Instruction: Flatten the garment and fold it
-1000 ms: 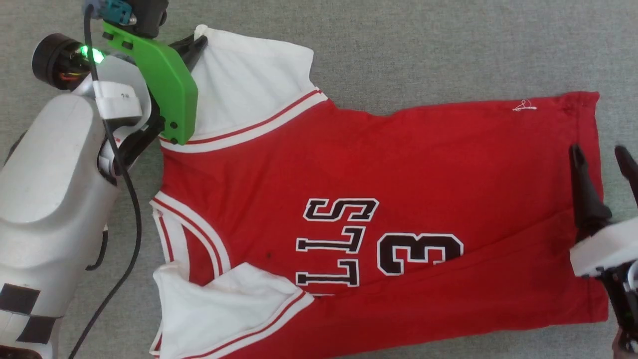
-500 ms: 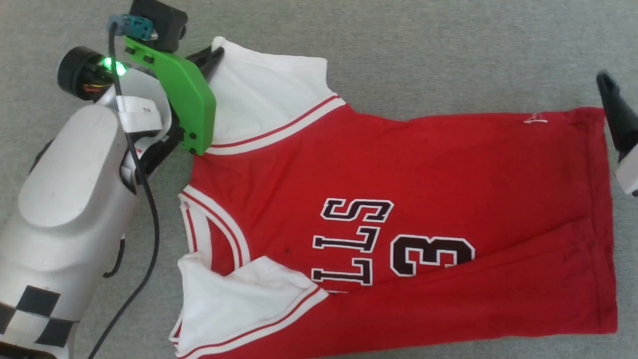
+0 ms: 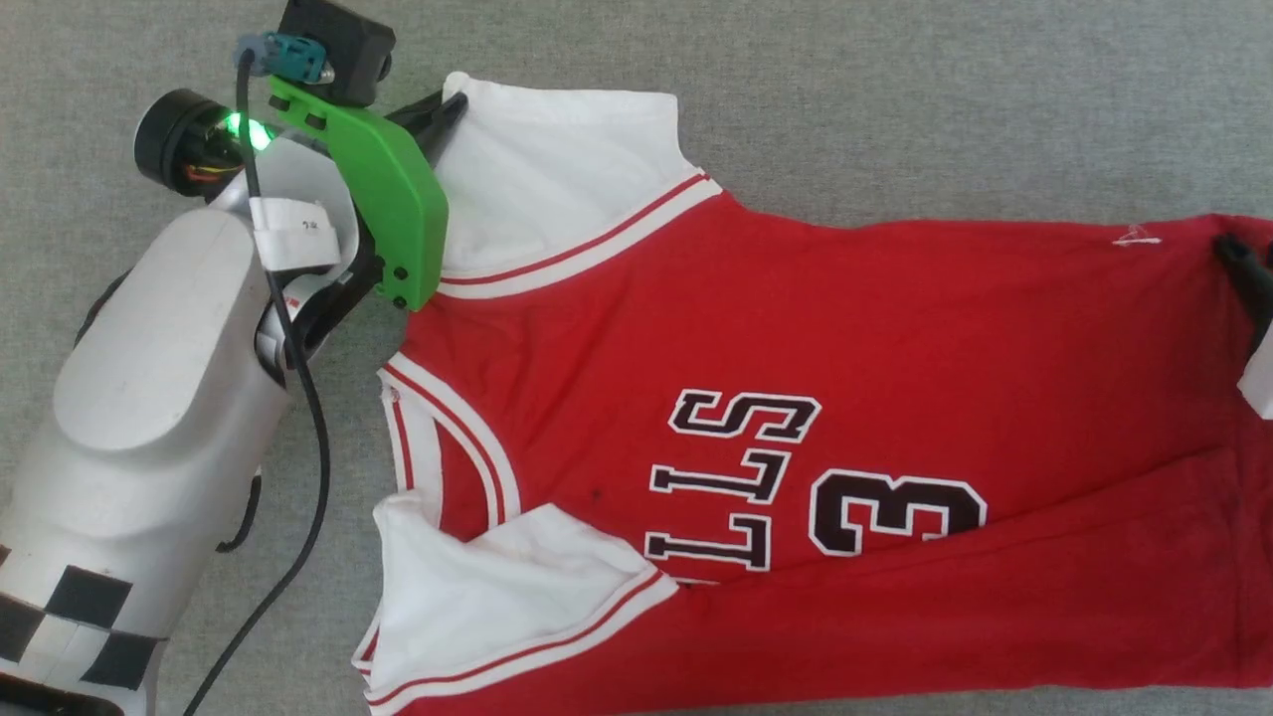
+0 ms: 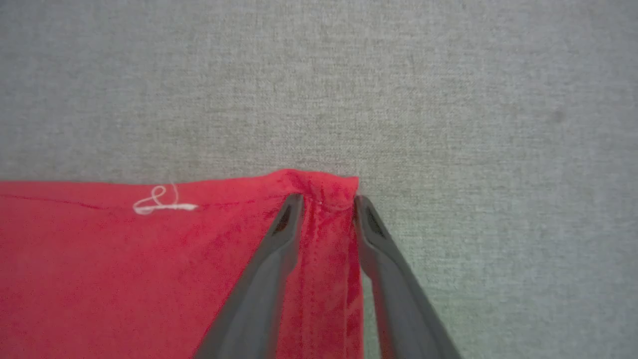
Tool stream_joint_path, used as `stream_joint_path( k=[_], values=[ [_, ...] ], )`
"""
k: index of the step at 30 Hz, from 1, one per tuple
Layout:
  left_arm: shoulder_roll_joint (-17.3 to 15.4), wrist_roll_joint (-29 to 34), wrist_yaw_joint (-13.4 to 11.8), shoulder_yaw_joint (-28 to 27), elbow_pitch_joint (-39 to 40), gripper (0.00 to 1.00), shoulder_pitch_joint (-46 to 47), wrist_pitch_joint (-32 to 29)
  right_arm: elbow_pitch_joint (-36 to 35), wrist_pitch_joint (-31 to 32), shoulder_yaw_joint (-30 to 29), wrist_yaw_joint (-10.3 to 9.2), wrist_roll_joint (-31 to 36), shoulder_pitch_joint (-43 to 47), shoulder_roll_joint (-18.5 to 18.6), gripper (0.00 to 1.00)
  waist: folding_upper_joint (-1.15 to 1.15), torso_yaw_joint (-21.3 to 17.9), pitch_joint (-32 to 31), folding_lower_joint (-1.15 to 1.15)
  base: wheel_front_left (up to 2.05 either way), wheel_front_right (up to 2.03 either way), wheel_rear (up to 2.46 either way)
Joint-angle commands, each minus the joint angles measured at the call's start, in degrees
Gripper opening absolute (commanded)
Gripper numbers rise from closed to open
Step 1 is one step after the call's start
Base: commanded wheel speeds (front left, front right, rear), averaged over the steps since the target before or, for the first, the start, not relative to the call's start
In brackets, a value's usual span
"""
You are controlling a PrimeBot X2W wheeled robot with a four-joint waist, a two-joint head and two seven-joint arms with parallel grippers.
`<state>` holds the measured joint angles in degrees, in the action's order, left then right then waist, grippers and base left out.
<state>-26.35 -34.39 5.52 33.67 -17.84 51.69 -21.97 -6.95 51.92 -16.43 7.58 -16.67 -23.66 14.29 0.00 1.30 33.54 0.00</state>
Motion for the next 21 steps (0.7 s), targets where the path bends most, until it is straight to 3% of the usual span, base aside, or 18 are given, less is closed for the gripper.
stream_joint_path(
  k=[1, 14, 15, 21],
  values=[
    [0.2, 0.1, 0.2, -0.2, 0.1, 0.0, 0.9, 0.8, 1.0, -0.1, 0.4, -0.09, 0.4, -0.3, -0.2, 0.0, 0.0, 0.2, 0.3, 0.0, 0.0, 0.0, 0.0],
    [-2.1, -1.4, -1.2, -4.3, 6.6, 0.0, -5.4, 11.6, 0.7, -6.8, 0.1, -0.09, -2.2, 1.6, 0.7, 0.0, 0.0, -0.3, -5.1, 0.0, 0.0, 0.0, 0.0],
    [-3.1, -2.1, -2.5, -5.3, 11.2, 0.0, -10.2, 13.7, -0.4, -8.7, -0.8, -0.09, -3.3, 4.3, 0.3, 0.0, 0.0, -0.2, -7.7, 0.0, 0.0, 0.0, 0.0],
    [-5.1, -4.0, -6.1, -7.0, 21.0, 0.0, -21.6, 16.6, -2.1, -12.3, -2.6, -0.09, -4.6, 11.0, -1.7, 0.0, 0.0, 0.1, -12.5, 0.0, 0.0, 0.0, 0.0]
  ],
)
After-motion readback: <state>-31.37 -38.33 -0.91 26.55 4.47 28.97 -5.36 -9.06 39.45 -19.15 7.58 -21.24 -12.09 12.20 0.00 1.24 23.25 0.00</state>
